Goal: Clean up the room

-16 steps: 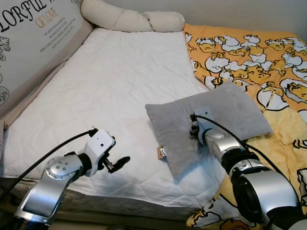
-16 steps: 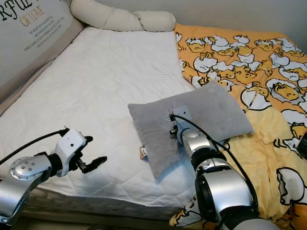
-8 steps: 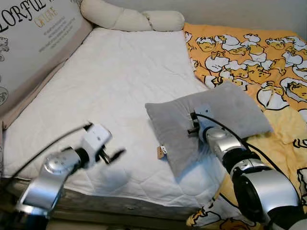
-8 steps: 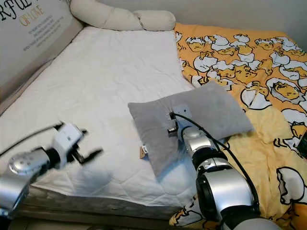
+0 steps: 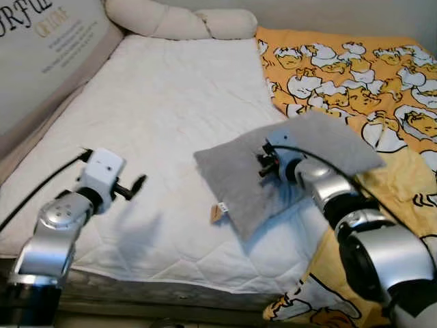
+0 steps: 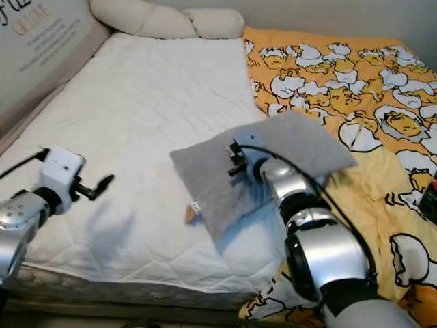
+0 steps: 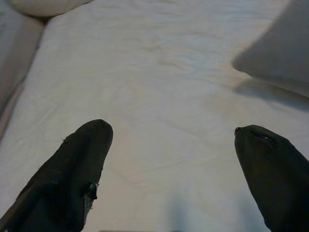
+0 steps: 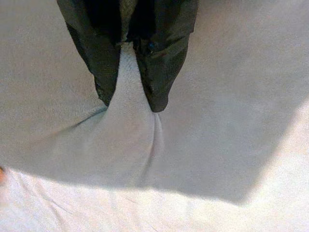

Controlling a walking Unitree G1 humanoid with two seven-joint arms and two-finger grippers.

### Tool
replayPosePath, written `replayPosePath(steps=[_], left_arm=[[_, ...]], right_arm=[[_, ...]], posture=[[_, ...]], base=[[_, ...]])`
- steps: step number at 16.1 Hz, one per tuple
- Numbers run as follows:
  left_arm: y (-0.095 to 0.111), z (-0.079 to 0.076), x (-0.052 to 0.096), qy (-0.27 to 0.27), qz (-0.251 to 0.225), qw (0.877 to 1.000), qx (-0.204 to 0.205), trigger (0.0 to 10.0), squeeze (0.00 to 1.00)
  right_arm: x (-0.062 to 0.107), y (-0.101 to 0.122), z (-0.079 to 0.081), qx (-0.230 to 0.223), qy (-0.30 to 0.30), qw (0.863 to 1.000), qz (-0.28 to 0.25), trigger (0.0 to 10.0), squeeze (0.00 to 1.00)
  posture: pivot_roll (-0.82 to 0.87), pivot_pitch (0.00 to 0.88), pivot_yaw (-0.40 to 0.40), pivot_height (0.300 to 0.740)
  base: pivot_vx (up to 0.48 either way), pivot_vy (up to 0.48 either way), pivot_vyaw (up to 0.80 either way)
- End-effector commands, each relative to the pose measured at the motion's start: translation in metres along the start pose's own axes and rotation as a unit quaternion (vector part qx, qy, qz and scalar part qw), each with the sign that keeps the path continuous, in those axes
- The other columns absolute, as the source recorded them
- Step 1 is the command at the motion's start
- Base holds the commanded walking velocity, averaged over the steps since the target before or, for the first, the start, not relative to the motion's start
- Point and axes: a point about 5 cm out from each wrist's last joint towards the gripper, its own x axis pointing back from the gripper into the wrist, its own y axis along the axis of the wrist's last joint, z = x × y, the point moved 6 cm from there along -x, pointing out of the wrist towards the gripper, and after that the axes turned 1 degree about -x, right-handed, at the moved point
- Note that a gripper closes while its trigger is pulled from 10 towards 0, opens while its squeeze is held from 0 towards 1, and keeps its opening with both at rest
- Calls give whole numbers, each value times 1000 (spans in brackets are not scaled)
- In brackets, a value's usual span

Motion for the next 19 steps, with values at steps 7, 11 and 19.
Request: replayPosePath(steps=[7, 11, 19], left_arm=[[8, 21, 0, 61, -17, 998, 26, 10000, 0], [8, 20, -1, 65, -18, 997, 28, 10000, 0], [18, -34, -24, -21, -31, 999, 36, 10000, 0]], right_arm=[[27, 71, 41, 144, 226, 953, -145, 0, 0], [45, 38, 67, 179, 345, 914, -115, 0, 0], [19, -23, 71, 134, 222, 965, -46, 10000, 1000]], posture=[[51, 0, -34, 740], [57, 0, -40, 740], [41, 0, -25, 740]], base=[[0, 0, 0], [0, 0, 0], [0, 0, 0]])
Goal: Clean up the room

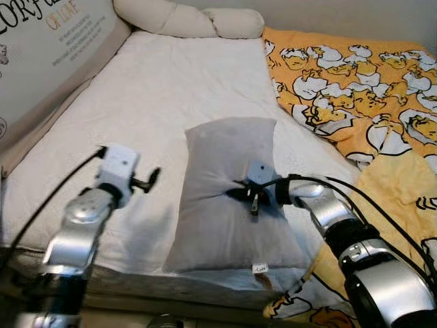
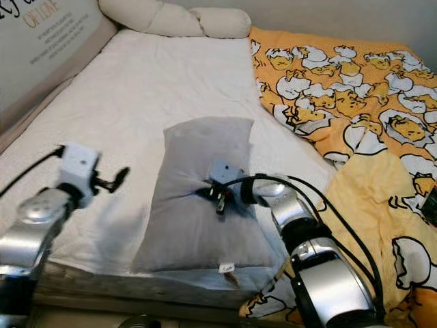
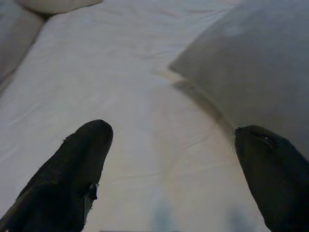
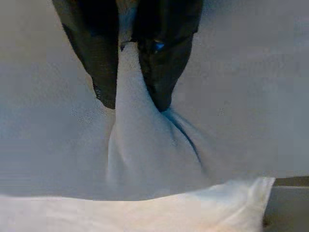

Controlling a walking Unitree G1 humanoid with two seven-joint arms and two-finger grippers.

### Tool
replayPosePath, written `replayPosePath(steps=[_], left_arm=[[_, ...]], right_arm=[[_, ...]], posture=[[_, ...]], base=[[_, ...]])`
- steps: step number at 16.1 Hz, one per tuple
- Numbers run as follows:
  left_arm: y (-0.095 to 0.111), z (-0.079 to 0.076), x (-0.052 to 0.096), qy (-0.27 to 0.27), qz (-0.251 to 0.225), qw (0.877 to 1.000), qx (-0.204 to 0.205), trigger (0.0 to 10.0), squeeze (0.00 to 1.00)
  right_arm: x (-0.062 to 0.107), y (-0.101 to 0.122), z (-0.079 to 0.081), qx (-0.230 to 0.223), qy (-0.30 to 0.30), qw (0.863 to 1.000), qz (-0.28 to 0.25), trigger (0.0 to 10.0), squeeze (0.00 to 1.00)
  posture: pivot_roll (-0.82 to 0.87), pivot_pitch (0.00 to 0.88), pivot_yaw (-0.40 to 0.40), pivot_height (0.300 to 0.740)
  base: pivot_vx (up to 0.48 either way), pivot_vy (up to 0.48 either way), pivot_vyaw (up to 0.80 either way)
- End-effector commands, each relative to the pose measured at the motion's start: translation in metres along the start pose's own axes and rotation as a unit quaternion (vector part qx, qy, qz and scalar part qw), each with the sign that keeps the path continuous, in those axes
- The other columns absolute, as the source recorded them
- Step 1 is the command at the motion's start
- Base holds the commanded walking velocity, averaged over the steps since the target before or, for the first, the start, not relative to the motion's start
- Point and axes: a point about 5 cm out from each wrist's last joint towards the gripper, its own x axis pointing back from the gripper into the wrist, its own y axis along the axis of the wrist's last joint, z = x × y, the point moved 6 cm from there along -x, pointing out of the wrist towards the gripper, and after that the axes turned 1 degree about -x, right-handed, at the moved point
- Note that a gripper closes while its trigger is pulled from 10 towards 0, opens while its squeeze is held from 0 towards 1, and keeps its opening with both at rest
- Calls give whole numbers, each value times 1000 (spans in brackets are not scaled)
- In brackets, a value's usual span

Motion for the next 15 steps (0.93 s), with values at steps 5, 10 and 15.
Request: replayPosePath(steps=[5, 10, 15], left_arm=[[4, -9, -25, -3, -15, 1000, 22, 10000, 298], [10, -17, -29, -30, -29, 997, 65, 10000, 1000], [-9, -51, -31, -148, 16, 970, 194, 10000, 1000]], right_arm=[[31, 26, -25, -107, -29, 987, -113, 10000, 1000], [55, 35, -46, -174, -69, 967, -174, 10000, 1000], [95, -8, -79, -267, -219, 920, -187, 10000, 1000]], posture=[[7, 0, 9, 740], [-30, 0, 32, 740], [-42, 0, 26, 740]], base=[[0, 0, 0], [0, 0, 0], [0, 0, 0]])
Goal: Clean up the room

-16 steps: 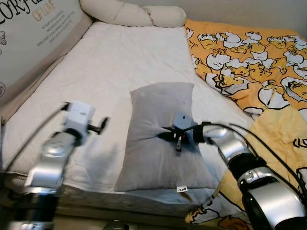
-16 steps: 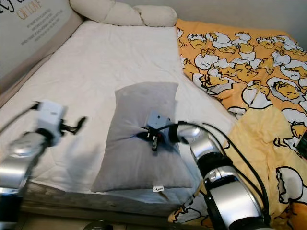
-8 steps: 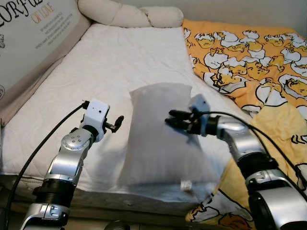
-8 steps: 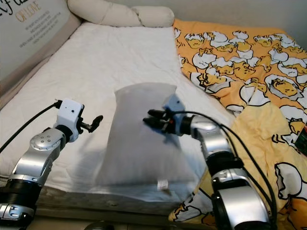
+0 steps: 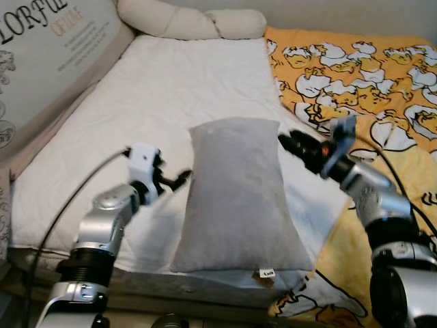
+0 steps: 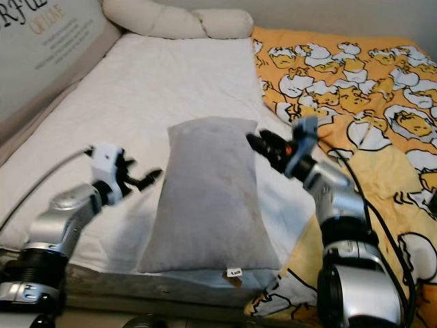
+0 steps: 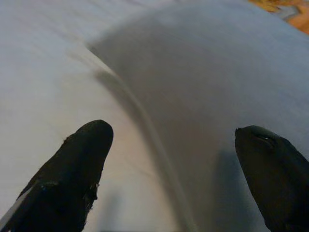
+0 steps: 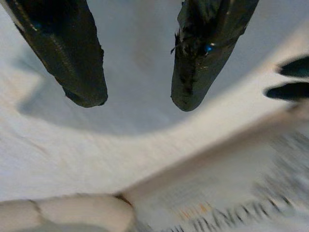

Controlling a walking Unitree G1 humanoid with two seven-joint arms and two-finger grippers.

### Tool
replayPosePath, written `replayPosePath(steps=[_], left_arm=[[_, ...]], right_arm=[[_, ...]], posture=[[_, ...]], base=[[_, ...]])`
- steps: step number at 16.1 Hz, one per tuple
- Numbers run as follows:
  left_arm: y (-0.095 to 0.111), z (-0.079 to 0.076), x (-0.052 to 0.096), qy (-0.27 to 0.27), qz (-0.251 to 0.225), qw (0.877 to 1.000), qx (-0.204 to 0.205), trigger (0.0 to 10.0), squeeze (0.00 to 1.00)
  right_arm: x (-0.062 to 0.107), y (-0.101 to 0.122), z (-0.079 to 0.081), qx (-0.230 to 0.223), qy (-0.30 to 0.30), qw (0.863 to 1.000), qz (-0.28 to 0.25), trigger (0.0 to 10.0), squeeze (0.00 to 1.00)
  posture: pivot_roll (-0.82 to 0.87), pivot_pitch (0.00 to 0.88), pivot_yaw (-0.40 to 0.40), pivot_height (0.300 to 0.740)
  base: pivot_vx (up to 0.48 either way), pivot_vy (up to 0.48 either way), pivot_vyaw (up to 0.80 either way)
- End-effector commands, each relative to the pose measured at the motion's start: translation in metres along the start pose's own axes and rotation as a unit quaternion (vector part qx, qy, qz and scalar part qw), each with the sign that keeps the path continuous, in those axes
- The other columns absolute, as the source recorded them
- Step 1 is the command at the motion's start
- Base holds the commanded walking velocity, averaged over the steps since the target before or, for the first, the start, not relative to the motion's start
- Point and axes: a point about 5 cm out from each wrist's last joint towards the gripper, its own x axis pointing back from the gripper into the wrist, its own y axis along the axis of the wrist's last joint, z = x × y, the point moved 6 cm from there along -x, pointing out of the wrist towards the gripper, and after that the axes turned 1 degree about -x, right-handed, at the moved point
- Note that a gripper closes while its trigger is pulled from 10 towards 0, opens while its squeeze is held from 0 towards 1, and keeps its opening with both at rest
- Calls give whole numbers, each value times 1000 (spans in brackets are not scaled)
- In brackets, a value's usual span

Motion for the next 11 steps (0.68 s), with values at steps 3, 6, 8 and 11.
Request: replayPosePath(steps=[3, 6, 8, 11], left_arm=[[-11, -10, -3, -53, 3, 995, 80, 10000, 1000], [-29, -20, -6, -84, 34, 991, 102, 10000, 1000], [-46, -28, -7, -99, 53, 987, 116, 10000, 1000], [-43, -36, -7, -126, 31, 977, 170, 10000, 1000]], right_arm=[[15, -31, -17, -36, -56, 996, 53, 10000, 1000], [20, -60, -10, -128, -42, 987, 85, 10000, 1000], [23, -79, 7, -204, 2, 974, 95, 10000, 1000], [27, -98, 22, -266, 31, 955, 127, 10000, 1000]], posture=[[-50, 0, 19, 740], [-58, 0, 9, 740], [-63, 0, 10, 740], [-66, 0, 15, 740]], base=[[0, 0, 0], [0, 0, 0], [0, 0, 0], [0, 0, 0]])
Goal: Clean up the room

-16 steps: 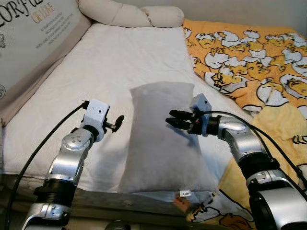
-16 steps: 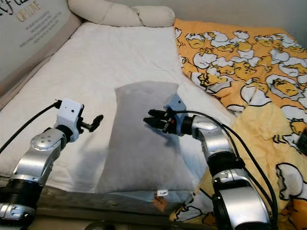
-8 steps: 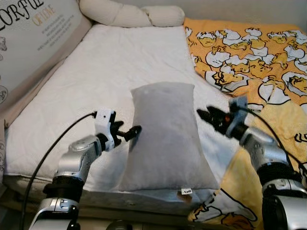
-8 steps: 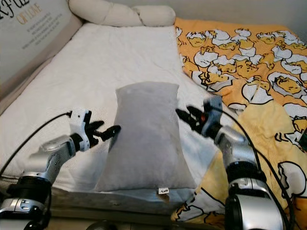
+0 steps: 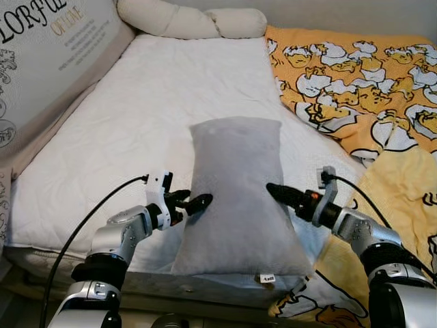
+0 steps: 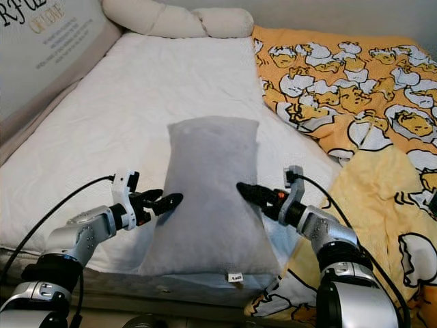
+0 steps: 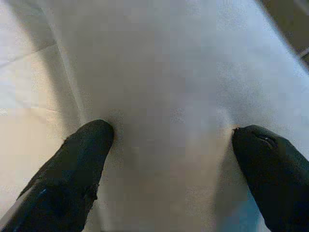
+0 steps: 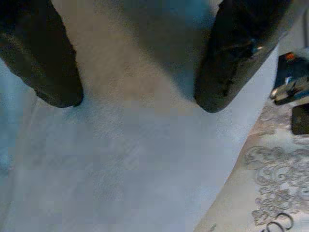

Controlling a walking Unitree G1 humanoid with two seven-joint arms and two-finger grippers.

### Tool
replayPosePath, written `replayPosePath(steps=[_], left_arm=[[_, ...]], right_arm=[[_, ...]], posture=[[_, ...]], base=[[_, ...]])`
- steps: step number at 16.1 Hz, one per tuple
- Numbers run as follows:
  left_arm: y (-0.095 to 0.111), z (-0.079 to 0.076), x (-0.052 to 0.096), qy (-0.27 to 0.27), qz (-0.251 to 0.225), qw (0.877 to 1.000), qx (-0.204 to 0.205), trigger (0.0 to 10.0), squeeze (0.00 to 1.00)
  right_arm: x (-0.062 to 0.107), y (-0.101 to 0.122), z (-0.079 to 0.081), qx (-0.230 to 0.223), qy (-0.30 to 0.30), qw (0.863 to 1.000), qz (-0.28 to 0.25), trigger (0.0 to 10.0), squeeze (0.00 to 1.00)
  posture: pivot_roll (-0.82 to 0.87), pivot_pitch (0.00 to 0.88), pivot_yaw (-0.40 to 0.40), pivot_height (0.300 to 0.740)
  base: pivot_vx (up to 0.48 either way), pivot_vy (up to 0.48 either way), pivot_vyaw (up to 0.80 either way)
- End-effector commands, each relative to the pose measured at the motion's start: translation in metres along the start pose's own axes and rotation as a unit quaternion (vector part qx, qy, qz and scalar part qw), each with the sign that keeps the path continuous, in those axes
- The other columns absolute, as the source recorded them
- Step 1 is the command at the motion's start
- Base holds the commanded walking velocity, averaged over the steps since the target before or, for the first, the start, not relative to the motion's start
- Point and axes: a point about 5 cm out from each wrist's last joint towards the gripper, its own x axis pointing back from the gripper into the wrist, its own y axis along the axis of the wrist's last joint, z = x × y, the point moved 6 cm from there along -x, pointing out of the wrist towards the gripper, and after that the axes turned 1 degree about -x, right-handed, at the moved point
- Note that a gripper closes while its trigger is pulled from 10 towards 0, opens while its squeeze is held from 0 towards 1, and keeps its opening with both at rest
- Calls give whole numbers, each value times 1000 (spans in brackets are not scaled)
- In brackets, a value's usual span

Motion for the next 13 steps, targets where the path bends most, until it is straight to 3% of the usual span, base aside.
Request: replayPosePath(steps=[1, 2, 5, 6, 7, 8, 9, 10, 11, 12, 13], left_arm=[[-5, -2, -2, -8, 0, 1000, 25, 10000, 1000], [-11, -3, -6, -3, 6, 1000, 29, 10000, 1000], [-12, -8, -14, -13, 0, 999, 40, 10000, 1000], [-11, -7, -13, -14, -2, 999, 45, 10000, 784], [-13, -2, -11, -6, 2, 999, 49, 10000, 318], [-15, 1, -10, 0, 4, 999, 53, 10000, 0], [-15, 4, -8, 3, 1, 998, 64, 10000, 0], [-14, 5, -7, 3, -6, 997, 78, 10000, 0], [-11, 5, -7, 0, -12, 996, 93, 10000, 0], [-10, 4, -6, -8, -14, 995, 99, 10000, 0], [-10, 2, -7, -14, -14, 995, 100, 10000, 0]], right_arm=[[0, -15, -1, -20, 2, 999, 25, 10000, 1000], [-1, -28, -5, -26, -12, 999, 45, 10000, 1000], [-4, -41, -9, -27, -33, 997, 60, 10000, 1000], [-7, -42, -8, -15, -37, 997, 66, 10000, 282], [-11, -41, -5, -15, -30, 997, 63, 10000, 0], [-12, -41, -3, -18, -26, 998, 59, 10000, 0], [-15, -40, -1, -15, -18, 998, 51, 10000, 0], [-17, -39, 2, -23, -12, 999, 45, 8196, 0], [-19, -40, 4, -26, -5, 999, 41, 3373, 0], [-21, -40, 8, -30, 5, 999, 37, 706, 0], [-22, -39, 9, -34, 9, 999, 34, 0, 0]], posture=[[-67, 0, 17, 740], [-65, 0, 16, 740], [-65, 0, 16, 740], [-67, 0, 19, 740], [-68, 0, 22, 740], [-68, 0, 23, 740], [-68, 0, 26, 740], [-67, 0, 28, 740], [-66, 0, 30, 740], [-64, 0, 29, 740], [-64, 0, 29, 740]], base=[[0, 0, 0], [0, 0, 0], [0, 0, 0], [0, 0, 0], [0, 0, 0], [0, 0, 0], [0, 0, 0], [0, 0, 0], [0, 0, 0], [0, 0, 0], [0, 0, 0]])
